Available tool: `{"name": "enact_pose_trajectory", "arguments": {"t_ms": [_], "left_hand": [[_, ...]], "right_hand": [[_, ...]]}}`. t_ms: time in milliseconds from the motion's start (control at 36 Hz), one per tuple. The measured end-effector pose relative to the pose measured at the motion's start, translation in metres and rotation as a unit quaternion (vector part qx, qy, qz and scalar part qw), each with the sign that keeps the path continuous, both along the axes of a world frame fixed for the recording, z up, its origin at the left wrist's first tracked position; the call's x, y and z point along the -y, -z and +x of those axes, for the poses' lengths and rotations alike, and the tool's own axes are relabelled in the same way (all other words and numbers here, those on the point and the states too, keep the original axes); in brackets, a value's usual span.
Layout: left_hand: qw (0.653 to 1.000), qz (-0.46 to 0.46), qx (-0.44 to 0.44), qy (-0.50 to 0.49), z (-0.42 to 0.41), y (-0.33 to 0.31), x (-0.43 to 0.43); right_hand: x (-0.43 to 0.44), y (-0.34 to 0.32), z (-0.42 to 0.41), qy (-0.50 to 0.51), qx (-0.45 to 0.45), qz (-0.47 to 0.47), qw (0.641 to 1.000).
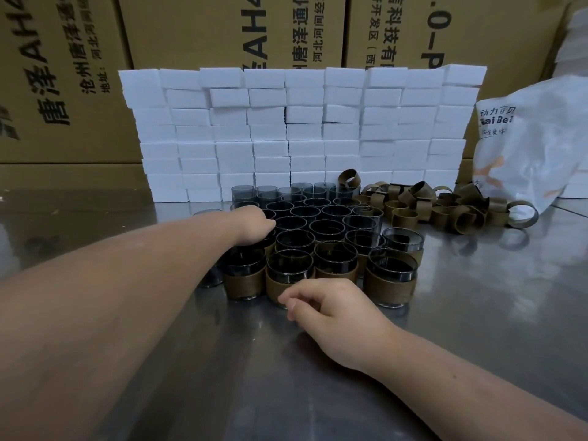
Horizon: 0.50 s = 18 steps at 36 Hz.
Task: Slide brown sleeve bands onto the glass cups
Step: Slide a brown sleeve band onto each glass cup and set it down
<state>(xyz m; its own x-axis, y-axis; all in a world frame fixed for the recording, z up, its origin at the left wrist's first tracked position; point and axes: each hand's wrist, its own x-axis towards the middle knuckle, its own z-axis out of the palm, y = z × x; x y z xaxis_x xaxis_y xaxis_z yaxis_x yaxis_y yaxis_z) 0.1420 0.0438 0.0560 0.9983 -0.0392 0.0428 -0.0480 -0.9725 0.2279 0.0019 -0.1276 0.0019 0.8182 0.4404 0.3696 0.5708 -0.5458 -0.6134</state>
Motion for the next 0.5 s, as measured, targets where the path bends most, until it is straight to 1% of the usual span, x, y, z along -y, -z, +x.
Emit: {"name": "enact_pose_trajectory", "arguments": {"t_ms": [83,167,306,361,500], "left_hand": [[1.0,0.019,0.019,-0.005,0.0,0.0026,0.0],[0.996,0.024,0.081,-0.007,0.0003,0.0043,-0.0019],[0.976,-0.049,0.212,-0.03,0.0021,0.0034,-0.0044],[0.967,-0.069,0.245,-0.028,0.0005,0.0019,-0.0059],[0.974,-0.08,0.21,-0.009,-0.003,0.0028,-0.0044]], "right_hand": [[0.0004,-0.001,0.0002,0.0,-0.002,0.0,1.0],[0.0002,-0.0008,0.0003,-0.002,0.001,-0.003,1.0],[0.0005,-0.0002,0.0006,-0.002,0.0,-0.005,1.0],[0.0001,-0.0003,0.0005,-0.001,-0.002,-0.006,1.0],[-0.0002,-0.0011,0.0,0.0,-0.008,-0.012,1.0]]}}
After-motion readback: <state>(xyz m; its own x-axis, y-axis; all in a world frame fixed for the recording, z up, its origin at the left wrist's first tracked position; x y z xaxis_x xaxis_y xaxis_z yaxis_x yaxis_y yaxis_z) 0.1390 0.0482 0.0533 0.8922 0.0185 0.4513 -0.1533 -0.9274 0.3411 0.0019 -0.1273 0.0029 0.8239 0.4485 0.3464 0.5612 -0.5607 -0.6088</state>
